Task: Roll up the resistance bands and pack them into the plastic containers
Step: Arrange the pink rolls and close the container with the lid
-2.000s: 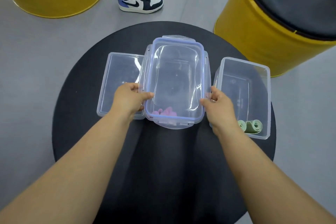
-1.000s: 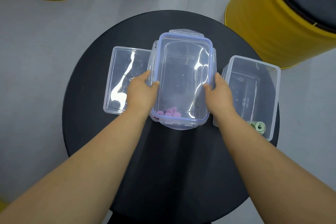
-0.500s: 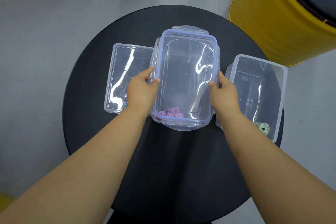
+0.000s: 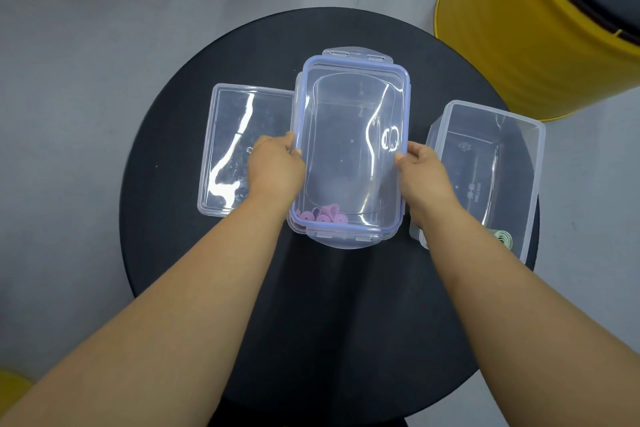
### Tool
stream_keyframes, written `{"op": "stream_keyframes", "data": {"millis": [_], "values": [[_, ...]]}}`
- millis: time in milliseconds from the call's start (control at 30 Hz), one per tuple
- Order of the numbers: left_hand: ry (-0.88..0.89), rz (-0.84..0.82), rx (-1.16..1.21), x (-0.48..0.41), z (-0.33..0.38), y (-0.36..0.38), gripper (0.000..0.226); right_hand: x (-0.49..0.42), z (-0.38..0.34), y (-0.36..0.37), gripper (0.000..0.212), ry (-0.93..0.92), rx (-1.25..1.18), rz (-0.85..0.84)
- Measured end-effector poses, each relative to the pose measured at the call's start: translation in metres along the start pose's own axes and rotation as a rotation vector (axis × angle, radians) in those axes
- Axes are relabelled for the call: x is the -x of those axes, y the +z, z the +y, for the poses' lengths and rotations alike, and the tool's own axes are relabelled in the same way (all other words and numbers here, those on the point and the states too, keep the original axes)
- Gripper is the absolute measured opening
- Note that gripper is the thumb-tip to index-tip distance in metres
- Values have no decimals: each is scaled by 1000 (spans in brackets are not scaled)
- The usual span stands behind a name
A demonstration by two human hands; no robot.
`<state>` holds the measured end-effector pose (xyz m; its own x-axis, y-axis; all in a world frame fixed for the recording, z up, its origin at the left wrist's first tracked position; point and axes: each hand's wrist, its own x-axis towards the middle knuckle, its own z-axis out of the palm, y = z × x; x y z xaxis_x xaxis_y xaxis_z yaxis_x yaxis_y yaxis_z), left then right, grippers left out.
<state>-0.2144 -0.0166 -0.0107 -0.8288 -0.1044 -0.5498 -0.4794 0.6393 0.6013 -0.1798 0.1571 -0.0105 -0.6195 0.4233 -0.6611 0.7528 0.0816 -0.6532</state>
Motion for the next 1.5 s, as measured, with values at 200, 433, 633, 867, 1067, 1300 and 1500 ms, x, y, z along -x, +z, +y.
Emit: {"op": "stream_keyframes", "data": {"millis": [200, 433, 633, 867, 1067, 1300, 1500], "values": [[14, -9, 17, -2, 1, -1, 22, 2, -2, -2, 31, 4, -29, -7], [21, 8, -19, 0, 4, -2, 22, 1, -3, -1, 30, 13, -18, 18], [-22, -23, 61, -6, 4, -6, 42, -1, -7, -1, 38, 14, 4, 37], [-302, -52, 486, -18, 11, -17, 48, -1, -16, -7, 42, 18, -30, 59], [-292, -53, 586, -22, 6, -16, 36, -2, -14, -5, 42, 13, -62, 75], [-239, 27, 534, -24, 1, -6, 38, -1, -13, -6, 43, -3, -66, 96], [-223, 42, 527, -25, 0, -6, 39, 0, -14, -8, 41, -17, -62, 104]]}}
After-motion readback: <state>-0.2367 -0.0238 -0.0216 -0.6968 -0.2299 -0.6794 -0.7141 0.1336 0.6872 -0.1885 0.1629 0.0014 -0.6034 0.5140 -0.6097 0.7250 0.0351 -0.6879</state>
